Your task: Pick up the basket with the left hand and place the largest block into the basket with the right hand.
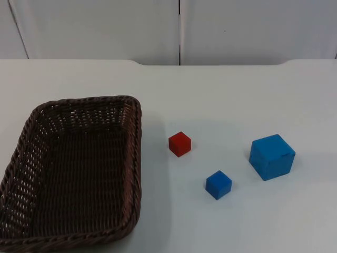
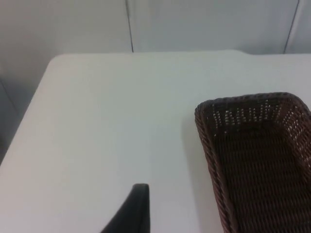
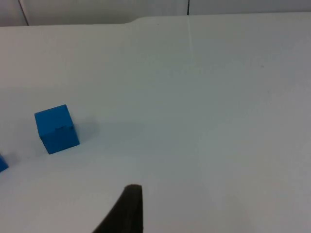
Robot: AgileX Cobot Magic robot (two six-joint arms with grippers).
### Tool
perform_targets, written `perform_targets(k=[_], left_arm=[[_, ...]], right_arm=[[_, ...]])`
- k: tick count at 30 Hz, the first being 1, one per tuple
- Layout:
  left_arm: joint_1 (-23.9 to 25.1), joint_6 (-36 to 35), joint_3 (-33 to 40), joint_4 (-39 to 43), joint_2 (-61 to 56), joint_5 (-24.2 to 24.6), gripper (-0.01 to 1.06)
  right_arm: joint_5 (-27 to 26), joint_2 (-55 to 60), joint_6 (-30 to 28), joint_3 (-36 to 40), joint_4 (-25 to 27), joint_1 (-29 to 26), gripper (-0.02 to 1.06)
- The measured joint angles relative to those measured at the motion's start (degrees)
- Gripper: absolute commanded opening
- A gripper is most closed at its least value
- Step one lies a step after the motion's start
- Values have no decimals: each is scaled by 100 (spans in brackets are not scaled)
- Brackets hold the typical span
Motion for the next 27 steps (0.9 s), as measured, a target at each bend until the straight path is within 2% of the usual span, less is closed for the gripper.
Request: perform_targets(k=[13, 27], left_arm=[[0, 0, -57, 0, 445, -164, 105], [0, 35, -57, -433, 1688, -1001, 105]], right_arm=[[0, 0, 0, 0, 0, 0, 105], [0, 0, 0, 0, -14, 0, 105]])
